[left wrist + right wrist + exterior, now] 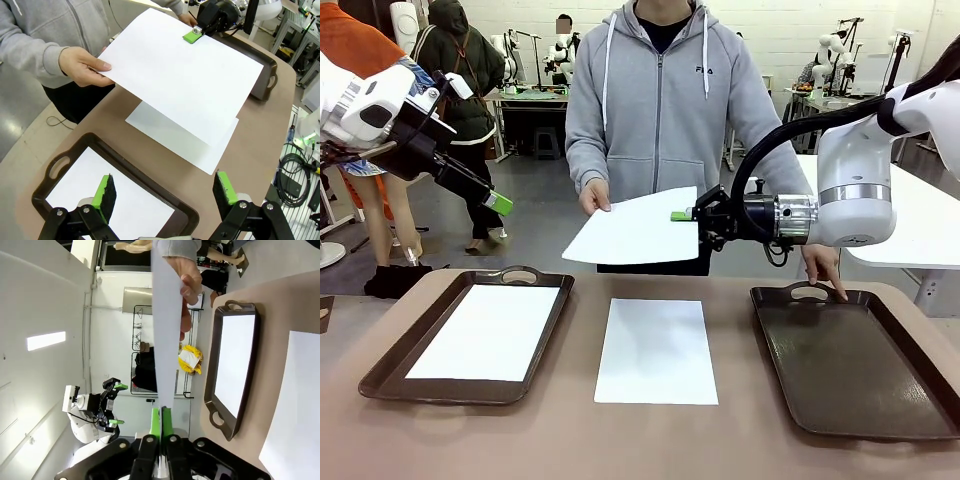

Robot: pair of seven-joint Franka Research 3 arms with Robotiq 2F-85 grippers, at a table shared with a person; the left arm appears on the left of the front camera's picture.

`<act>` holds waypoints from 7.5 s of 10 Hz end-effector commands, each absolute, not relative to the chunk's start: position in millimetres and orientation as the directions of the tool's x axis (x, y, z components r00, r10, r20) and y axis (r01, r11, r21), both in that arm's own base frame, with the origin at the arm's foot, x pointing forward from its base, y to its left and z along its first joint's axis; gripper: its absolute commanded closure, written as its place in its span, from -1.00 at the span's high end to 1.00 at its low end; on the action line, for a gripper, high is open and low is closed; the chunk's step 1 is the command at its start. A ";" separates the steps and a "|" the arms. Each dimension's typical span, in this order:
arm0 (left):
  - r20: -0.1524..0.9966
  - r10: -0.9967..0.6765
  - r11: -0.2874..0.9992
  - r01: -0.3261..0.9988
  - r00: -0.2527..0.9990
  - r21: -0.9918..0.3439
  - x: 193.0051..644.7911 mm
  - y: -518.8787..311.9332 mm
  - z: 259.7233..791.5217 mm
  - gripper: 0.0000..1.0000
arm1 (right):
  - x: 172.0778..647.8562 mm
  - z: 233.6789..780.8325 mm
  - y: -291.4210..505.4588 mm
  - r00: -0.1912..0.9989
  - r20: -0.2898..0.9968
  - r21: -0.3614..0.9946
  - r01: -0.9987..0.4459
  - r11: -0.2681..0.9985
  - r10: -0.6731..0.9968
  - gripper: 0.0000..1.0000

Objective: Sort the A4 documents.
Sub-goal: Receive the A4 Paper, then place the A4 Paper in the designated Handle tray.

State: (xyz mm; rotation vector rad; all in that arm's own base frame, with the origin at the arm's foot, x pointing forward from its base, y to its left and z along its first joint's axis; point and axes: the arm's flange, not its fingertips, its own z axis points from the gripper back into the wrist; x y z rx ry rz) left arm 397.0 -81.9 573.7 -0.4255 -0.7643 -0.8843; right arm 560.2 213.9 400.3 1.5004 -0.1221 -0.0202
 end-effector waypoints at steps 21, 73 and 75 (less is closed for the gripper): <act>0.746 -0.533 0.577 0.816 0.399 -0.024 397.0 -83.0 573.7 1.00 | 476.3 452.0 129.1 0.997 0.060 0.985 -0.065 0.159 0.038 -0.98; 0.746 -0.533 0.577 0.816 0.399 -0.024 397.0 -83.0 573.7 1.00 | 522.5 339.6 -65.1 0.995 -0.003 0.462 0.093 0.882 -0.103 -0.54; 0.746 -0.533 0.577 0.816 0.399 -0.024 397.0 -83.0 573.7 1.00 | 524.1 346.0 -65.4 0.995 0.009 0.431 0.085 0.898 -0.098 -0.15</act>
